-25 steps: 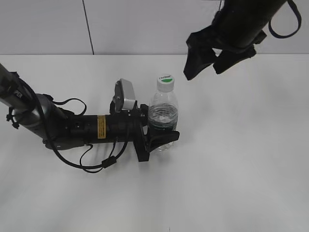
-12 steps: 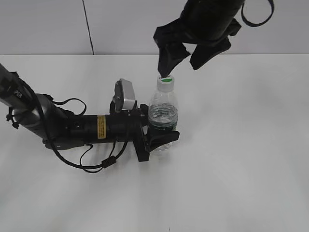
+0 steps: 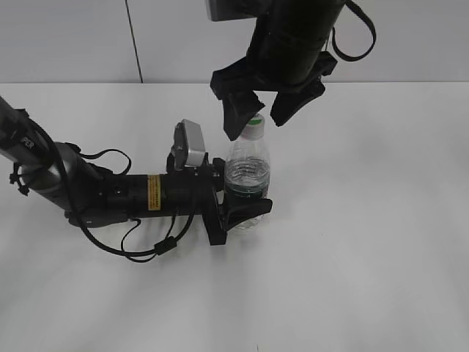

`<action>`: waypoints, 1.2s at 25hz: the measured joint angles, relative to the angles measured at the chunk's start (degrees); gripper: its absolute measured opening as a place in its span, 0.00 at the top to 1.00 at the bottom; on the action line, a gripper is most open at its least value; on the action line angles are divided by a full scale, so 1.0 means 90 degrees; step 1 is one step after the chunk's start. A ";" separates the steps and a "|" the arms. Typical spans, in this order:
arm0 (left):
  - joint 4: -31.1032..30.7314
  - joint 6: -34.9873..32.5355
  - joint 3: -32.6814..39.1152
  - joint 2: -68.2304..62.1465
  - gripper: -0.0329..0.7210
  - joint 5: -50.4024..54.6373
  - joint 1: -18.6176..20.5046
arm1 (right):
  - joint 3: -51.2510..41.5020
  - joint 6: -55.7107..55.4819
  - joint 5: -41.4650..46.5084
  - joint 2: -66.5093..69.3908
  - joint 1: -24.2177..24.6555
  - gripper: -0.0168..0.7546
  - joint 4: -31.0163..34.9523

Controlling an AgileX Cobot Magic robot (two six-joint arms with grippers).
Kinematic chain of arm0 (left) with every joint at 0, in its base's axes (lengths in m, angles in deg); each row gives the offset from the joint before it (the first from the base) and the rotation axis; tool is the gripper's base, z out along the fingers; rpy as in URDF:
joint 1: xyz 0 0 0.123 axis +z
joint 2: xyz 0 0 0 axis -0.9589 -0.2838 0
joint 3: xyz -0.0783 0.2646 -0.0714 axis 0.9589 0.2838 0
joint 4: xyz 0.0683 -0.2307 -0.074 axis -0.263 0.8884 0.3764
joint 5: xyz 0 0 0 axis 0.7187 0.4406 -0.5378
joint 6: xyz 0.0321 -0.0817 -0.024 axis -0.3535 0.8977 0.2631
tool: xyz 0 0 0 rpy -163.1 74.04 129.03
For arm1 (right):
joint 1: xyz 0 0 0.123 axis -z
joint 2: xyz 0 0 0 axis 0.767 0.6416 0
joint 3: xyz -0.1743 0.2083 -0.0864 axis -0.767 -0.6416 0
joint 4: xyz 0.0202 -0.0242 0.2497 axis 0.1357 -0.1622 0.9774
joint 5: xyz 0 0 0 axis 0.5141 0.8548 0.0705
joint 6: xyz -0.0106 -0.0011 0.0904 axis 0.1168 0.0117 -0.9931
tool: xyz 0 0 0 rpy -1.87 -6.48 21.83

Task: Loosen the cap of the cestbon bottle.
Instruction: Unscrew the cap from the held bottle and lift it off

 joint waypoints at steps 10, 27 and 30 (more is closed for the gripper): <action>0.0000 0.0000 0.0000 0.0000 0.41 0.0000 0.0000 | 0.0130 -0.0015 -0.0101 0.0112 0.0000 0.21 -0.0088; 0.0000 0.0000 0.0000 0.0000 0.41 0.0000 0.0000 | 0.0130 -0.0015 -0.0216 0.0153 0.0000 0.21 -0.0218; 0.0000 0.0000 0.0000 0.0000 0.41 0.0000 0.0000 | 0.0130 -0.0021 -0.0225 0.0153 0.0000 0.21 -0.0218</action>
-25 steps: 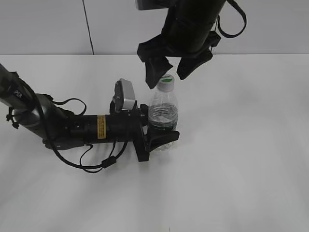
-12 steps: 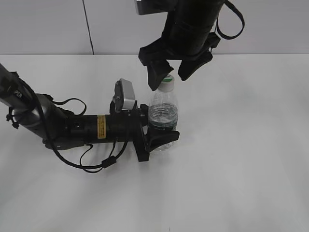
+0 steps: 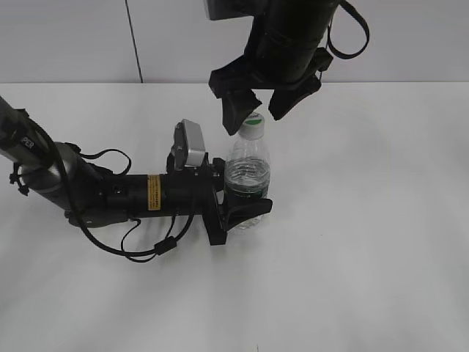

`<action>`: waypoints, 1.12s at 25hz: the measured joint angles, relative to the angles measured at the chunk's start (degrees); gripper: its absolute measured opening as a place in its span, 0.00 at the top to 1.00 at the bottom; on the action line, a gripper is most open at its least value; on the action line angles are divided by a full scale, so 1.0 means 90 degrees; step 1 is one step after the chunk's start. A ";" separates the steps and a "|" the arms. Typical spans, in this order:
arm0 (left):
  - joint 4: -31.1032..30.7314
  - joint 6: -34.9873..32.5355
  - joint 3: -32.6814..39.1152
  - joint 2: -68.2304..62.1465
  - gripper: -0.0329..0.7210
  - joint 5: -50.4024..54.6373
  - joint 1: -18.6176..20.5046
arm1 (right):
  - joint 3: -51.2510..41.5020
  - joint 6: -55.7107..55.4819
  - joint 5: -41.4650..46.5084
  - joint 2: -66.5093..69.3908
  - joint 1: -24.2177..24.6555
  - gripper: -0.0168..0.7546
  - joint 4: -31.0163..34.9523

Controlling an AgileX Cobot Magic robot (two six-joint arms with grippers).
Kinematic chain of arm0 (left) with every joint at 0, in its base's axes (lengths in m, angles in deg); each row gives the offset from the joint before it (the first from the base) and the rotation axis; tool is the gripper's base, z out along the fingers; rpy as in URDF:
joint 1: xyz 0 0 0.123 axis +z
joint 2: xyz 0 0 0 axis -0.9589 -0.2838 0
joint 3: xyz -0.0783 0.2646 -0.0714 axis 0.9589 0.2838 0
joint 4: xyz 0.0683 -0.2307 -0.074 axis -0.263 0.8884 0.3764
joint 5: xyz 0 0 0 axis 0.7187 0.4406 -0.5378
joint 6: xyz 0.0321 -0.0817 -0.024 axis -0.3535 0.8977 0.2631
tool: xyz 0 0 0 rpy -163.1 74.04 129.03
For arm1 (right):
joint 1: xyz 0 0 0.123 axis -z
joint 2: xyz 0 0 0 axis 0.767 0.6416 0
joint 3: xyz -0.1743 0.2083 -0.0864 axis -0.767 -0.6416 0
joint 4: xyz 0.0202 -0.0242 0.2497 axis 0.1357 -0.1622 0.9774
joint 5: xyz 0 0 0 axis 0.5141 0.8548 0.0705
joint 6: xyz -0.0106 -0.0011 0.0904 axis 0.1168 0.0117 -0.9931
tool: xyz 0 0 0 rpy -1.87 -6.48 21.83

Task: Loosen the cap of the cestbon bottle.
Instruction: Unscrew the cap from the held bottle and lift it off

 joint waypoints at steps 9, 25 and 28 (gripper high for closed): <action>0.0000 0.0000 0.0000 0.0000 0.41 0.0000 0.0000 | 0.0013 0.0008 0.0027 0.0174 0.0000 0.21 0.0000; 0.0000 0.0000 0.0000 0.0000 0.41 0.0000 0.0000 | 0.0085 0.0008 0.0269 0.0174 0.0000 0.28 -0.0001; 0.0000 0.0000 0.0000 0.0000 0.41 0.0000 0.0000 | 0.0085 0.0000 0.0288 0.0174 0.0000 0.28 -0.0001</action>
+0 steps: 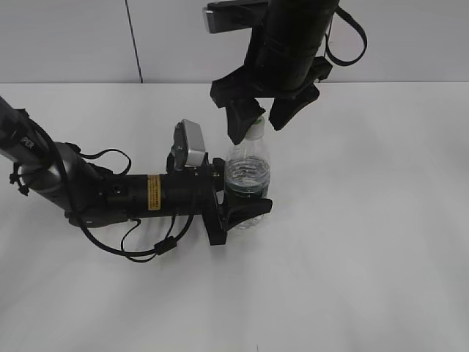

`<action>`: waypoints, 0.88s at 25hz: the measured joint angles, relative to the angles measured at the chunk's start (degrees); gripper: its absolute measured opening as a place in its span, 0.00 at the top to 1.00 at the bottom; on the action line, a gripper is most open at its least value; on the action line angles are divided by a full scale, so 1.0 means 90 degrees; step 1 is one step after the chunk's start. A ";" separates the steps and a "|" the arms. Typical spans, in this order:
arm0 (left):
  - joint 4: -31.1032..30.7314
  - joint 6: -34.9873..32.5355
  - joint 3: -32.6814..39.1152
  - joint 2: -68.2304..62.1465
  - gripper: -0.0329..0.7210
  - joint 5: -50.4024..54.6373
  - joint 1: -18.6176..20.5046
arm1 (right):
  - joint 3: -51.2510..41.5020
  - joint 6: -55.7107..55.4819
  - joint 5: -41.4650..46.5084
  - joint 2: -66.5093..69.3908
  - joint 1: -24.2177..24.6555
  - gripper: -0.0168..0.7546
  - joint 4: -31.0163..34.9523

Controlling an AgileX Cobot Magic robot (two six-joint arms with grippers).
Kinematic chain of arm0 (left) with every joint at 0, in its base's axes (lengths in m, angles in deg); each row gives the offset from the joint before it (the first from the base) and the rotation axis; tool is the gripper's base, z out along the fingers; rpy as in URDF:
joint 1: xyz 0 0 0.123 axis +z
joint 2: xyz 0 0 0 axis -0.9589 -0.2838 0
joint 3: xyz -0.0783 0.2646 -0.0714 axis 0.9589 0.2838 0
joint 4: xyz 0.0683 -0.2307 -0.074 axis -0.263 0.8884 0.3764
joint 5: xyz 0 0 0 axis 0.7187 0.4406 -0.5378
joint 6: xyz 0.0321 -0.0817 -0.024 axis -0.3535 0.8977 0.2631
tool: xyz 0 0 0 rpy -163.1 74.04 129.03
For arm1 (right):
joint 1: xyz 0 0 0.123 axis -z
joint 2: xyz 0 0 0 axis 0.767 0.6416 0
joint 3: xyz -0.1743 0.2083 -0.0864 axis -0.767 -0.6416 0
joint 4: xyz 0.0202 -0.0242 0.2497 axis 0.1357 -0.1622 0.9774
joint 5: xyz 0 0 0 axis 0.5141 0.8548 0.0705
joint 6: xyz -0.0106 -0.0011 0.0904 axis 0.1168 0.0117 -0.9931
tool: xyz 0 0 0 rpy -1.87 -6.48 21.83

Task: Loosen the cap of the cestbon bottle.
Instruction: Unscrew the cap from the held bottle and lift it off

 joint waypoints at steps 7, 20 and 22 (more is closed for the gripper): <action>0.0000 0.0000 0.0000 0.0000 0.41 0.0000 0.0000 | 0.0042 0.0000 0.0015 0.0000 0.0000 0.29 0.0006; 0.0000 0.0000 0.0000 0.0000 0.41 0.0000 0.0000 | 0.0227 0.0000 0.0091 0.0000 0.0000 0.28 -0.0037; 0.0000 0.0000 0.0000 0.0000 0.41 0.0000 0.0000 | 0.0227 0.0000 0.0104 0.0012 0.0000 0.28 -0.0043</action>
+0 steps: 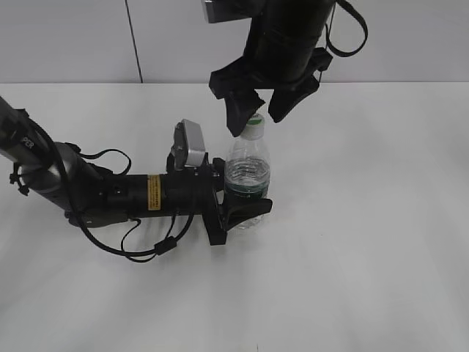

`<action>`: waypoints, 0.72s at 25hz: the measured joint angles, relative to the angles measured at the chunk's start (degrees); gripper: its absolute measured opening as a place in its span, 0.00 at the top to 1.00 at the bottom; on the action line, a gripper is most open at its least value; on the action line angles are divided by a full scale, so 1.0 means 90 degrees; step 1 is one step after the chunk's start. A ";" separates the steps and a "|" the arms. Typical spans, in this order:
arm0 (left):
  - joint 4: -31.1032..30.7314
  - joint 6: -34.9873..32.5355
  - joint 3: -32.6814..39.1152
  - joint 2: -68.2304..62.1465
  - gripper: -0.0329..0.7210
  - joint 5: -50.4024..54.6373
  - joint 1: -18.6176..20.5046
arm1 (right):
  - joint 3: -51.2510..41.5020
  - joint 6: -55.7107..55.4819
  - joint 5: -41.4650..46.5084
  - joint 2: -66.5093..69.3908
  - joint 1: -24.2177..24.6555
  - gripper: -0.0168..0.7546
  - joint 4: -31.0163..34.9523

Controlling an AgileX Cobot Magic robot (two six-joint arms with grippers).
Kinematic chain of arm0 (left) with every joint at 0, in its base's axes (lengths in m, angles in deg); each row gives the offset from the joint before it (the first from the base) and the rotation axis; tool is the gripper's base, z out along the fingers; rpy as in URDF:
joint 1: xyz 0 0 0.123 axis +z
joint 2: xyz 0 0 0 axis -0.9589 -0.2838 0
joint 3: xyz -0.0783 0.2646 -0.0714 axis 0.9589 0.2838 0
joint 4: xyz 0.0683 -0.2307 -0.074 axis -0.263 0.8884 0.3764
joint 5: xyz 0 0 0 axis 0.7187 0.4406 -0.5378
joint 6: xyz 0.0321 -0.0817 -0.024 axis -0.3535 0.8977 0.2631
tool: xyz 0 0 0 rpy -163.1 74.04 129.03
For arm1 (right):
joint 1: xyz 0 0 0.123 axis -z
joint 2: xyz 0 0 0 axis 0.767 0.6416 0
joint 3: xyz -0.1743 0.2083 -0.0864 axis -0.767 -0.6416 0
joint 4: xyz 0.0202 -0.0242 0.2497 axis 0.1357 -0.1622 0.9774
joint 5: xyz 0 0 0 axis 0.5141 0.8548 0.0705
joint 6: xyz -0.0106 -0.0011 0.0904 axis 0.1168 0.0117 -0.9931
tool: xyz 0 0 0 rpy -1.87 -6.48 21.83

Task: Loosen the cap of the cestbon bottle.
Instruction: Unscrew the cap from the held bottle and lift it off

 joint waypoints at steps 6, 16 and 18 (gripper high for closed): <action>0.0000 0.0000 0.0000 0.0000 0.41 0.0000 0.0000 | 0.0004 0.0000 0.0074 0.0108 0.0000 0.31 0.0000; 0.0006 0.0000 -0.0006 0.0000 0.41 0.0002 0.0000 | 0.0004 -0.0006 0.0151 0.0108 -0.0016 0.58 0.0047; 0.0006 0.0000 -0.0006 0.0000 0.41 0.0002 0.0000 | 0.0004 0.0000 0.0151 0.0108 -0.0016 0.58 0.0047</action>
